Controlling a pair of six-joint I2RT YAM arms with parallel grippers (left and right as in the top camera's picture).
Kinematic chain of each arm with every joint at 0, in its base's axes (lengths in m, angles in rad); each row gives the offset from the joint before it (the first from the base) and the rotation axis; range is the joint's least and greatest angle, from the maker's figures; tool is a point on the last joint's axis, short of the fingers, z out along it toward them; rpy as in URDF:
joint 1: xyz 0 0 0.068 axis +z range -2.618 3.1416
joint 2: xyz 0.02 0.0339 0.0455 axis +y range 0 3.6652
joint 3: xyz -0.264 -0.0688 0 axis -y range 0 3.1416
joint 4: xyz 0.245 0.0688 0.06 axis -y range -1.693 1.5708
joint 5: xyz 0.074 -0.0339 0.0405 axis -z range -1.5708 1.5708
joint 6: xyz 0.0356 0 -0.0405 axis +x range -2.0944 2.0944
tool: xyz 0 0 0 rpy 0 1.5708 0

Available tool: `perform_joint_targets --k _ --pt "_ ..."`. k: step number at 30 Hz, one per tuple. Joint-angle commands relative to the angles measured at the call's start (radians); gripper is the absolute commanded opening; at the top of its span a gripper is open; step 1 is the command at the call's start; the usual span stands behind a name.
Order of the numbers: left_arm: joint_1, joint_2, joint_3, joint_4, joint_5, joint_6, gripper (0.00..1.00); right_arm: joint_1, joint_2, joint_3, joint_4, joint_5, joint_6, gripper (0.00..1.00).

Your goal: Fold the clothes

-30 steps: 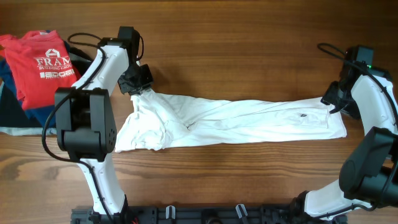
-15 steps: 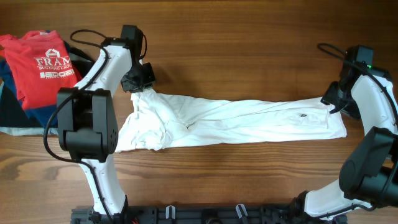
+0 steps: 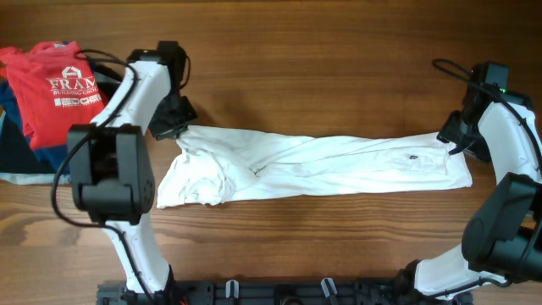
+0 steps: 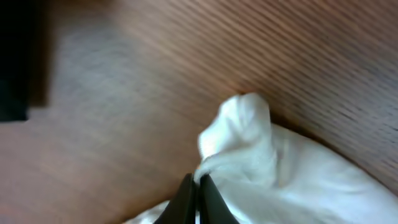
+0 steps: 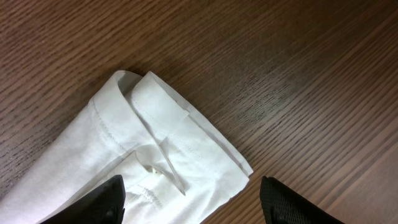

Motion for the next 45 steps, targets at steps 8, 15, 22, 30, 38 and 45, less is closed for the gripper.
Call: perform_joint_targets --k 8,15,22,30,38,45 --pt "0.011 -0.061 -0.011 -0.243 0.07 -0.05 0.04 -0.003 -0.022 -0.009 0.002 -0.009 -0.003 0.7" --pt "0.014 -0.061 -0.081 -0.175 -0.024 -0.051 0.46 -0.003 -0.022 -0.009 0.0 -0.018 -0.003 0.7" --pt "0.014 -0.088 -0.006 -0.148 -0.032 -0.051 0.28 -0.003 -0.022 -0.009 -0.001 -0.022 -0.003 0.7" --pt "-0.026 -0.259 0.031 -0.056 0.093 -0.05 0.06 -0.003 -0.022 -0.009 0.002 -0.021 -0.003 0.7" --pt "-0.112 -0.229 -0.235 0.138 0.145 -0.051 0.05 -0.003 -0.022 -0.009 -0.002 -0.021 -0.003 0.7" --pt "-0.059 -0.229 -0.494 0.36 0.074 -0.051 0.06 -0.003 -0.022 -0.009 -0.007 -0.024 -0.003 0.7"
